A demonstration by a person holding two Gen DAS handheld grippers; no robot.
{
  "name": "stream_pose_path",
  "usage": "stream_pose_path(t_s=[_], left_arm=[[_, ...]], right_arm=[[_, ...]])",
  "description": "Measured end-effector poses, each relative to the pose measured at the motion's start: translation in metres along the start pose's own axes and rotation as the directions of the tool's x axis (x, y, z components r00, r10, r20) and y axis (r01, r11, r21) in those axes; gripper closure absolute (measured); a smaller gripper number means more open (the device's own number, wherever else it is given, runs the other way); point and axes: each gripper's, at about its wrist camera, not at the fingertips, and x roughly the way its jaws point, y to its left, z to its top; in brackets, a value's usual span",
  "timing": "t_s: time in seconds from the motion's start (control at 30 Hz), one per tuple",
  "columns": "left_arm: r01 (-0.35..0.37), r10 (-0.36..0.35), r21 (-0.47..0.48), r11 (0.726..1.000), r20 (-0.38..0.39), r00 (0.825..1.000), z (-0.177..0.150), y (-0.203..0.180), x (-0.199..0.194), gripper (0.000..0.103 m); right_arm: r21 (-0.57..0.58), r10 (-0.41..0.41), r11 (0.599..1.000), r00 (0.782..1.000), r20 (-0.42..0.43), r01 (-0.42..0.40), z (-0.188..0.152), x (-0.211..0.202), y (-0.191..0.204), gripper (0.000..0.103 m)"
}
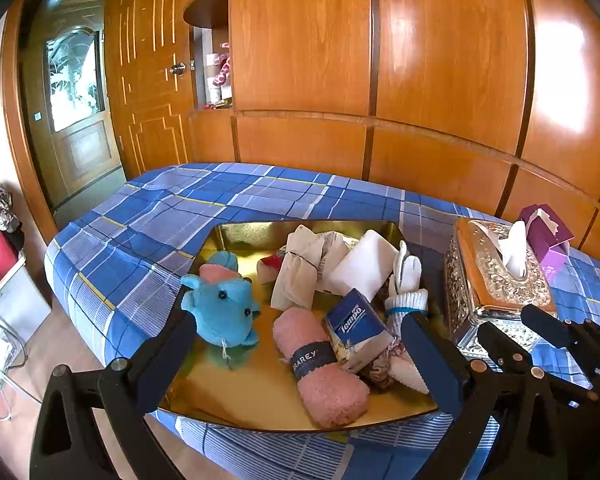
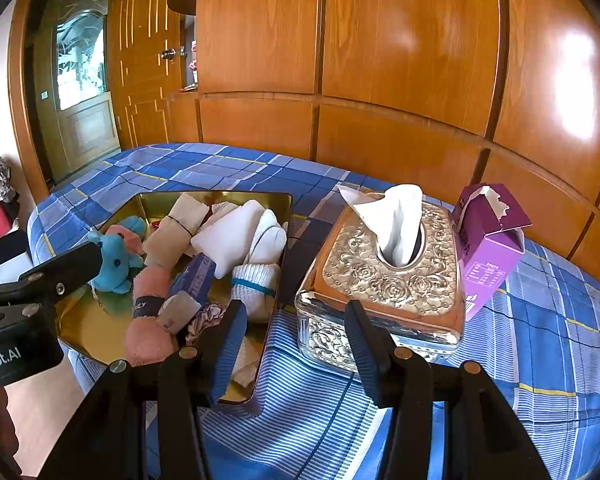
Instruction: Organize soft objects
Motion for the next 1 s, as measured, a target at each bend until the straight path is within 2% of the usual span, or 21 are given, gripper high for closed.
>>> stream_pose_path(t_s=[1.0], left_arm=[[-0.002, 0.002, -0.005, 1.0, 0.015, 1.0, -0.0001, 0.0023, -0.0024, 0.0]], right_arm=[[0.002, -0.006, 1.0, 1.0, 0.004, 0.006, 0.0005, -0.0011, -0.0003, 0.052]])
